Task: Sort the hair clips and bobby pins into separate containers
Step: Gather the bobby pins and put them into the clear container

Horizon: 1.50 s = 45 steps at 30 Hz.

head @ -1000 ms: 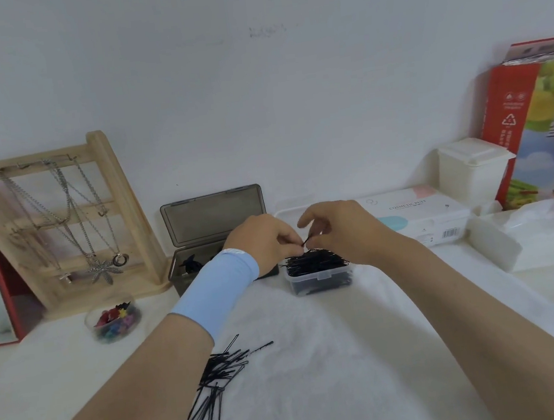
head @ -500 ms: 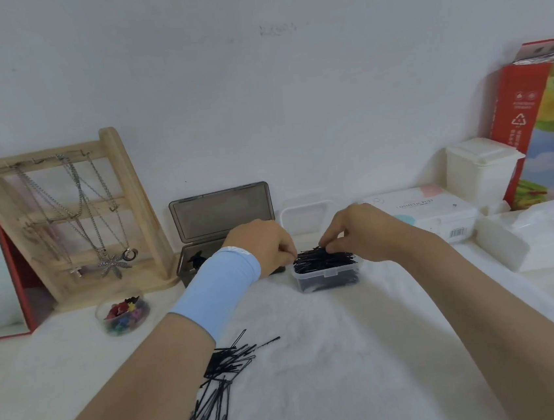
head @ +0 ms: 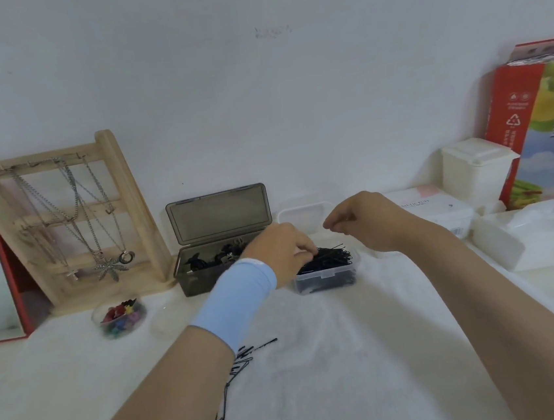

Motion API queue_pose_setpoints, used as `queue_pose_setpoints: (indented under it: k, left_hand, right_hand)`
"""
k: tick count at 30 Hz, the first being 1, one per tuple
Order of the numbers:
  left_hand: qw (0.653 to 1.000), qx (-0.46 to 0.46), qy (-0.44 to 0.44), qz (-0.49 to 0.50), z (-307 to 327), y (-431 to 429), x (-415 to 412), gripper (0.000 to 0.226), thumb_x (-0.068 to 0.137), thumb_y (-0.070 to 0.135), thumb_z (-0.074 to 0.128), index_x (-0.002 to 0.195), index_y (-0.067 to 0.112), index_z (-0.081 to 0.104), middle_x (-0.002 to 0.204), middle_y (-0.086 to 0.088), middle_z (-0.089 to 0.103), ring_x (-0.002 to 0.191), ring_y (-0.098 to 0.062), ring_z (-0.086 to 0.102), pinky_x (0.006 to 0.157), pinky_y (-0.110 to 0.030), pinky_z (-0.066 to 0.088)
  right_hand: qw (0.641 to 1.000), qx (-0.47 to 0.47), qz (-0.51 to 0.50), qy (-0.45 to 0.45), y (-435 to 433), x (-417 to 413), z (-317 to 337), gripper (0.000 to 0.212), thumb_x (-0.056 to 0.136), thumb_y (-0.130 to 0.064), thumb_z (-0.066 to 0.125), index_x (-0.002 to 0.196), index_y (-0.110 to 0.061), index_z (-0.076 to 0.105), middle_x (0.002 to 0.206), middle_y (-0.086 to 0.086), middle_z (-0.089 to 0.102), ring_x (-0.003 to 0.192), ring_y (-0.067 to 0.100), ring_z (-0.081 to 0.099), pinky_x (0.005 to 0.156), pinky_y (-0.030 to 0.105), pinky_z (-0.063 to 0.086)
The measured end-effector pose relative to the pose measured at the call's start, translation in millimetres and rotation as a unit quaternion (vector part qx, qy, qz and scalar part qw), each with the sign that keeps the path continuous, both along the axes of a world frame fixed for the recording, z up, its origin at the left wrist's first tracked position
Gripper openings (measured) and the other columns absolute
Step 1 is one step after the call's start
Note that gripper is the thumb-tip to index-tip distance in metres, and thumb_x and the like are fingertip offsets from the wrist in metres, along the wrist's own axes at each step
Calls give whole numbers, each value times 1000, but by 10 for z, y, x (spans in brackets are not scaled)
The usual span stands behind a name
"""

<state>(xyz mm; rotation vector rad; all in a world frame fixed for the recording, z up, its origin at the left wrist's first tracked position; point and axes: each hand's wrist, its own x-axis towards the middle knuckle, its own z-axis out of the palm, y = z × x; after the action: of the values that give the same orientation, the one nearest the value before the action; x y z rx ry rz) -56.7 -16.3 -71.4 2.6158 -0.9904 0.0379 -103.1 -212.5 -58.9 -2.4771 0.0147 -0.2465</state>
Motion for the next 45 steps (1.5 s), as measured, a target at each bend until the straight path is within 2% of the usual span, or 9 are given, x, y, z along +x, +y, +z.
queue_pose_setpoints:
  k: [5, 11, 16, 20, 27, 32, 37, 41, 45]
  left_hand:
    - [997, 63, -1, -51, -140, -47, -128, 44, 103, 39, 38, 142, 21, 46, 147, 1, 44, 140, -23, 34, 113, -38, 29]
    - [986, 149, 1, -78, -182, 50, -188, 63, 106, 42, 25, 158, 13, 4, 166, 0, -4, 151, -10, -5, 118, -26, -5]
    - [999, -26, 3, -32, -19, 472, -251, 48, 104, 27, 40, 151, 24, 34, 155, 6, 35, 141, -13, 29, 118, -31, 22]
    - [999, 23, 10, 26, 92, 1049, -431, 27, 101, 24, 45, 121, 31, 62, 113, 11, 61, 104, -10, 56, 94, -29, 46]
    - [958, 220, 139, 119, -53, 1768, -755, 76, 90, 69, 44, 153, 30, 27, 160, 7, 21, 146, -17, 20, 118, -41, 24]
    - [972, 175, 141, 74, -155, 1869, -963, 66, 87, 65, 54, 142, 29, 46, 138, 7, 37, 131, -13, 32, 112, -38, 32]
    - [973, 57, 207, 83, 17, 2046, -1072, 57, 90, 57, 59, 140, 34, 45, 135, 15, 49, 117, -3, 48, 105, -26, 40]
    - [946, 221, 176, 161, 67, 2226, -1151, 110, 69, 78, 65, 156, 32, 14, 161, 7, 12, 148, -16, 13, 117, -41, 25]
    - [909, 332, 192, 164, -28, 2208, -1247, 129, 51, 82, 72, 155, 32, 12, 149, 7, 18, 144, -17, 16, 112, -45, 35]
  right_hand:
    - [992, -120, 7, 35, 89, -45, -5, 17, 89, -15, 64, 94, -23, 78, 80, -12, 69, 70, 3, 60, 64, 15, 47]
    - [978, -192, 20, 77, 244, -59, 17, 23, 91, -14, 57, 99, -18, 77, 100, 8, 74, 76, 16, 60, 74, 28, 50]
    - [987, -150, 48, -42, 498, -182, 109, 23, 97, -16, 56, 109, -24, 74, 109, -11, 67, 72, -4, 48, 67, 4, 34]
    - [970, -163, 173, -52, 1056, -362, 87, 23, 96, -18, 58, 113, -23, 74, 102, -10, 67, 71, -2, 48, 65, 5, 33]
    - [909, -290, 266, 133, 1839, -416, -234, 69, 82, -35, 68, 145, -24, 43, 136, 2, 47, 127, 23, 45, 102, 38, 44]
    - [905, -287, 281, 140, 2071, -494, -178, 43, 85, -15, 62, 126, -26, 62, 105, -1, 60, 96, 22, 58, 70, 24, 42]
    - [916, -243, 264, 181, 1983, -561, -56, 47, 88, -18, 61, 133, -27, 57, 117, -7, 62, 95, 13, 57, 68, 18, 44]
    - [911, -283, 239, 184, 2121, -611, -83, 78, 79, -58, 69, 144, -25, 41, 135, -1, 44, 124, 21, 43, 100, 40, 45]
    - [888, -325, 257, 199, 2331, -685, -171, 104, 54, -78, 75, 138, -29, 41, 131, -1, 37, 127, 21, 33, 102, 47, 42]
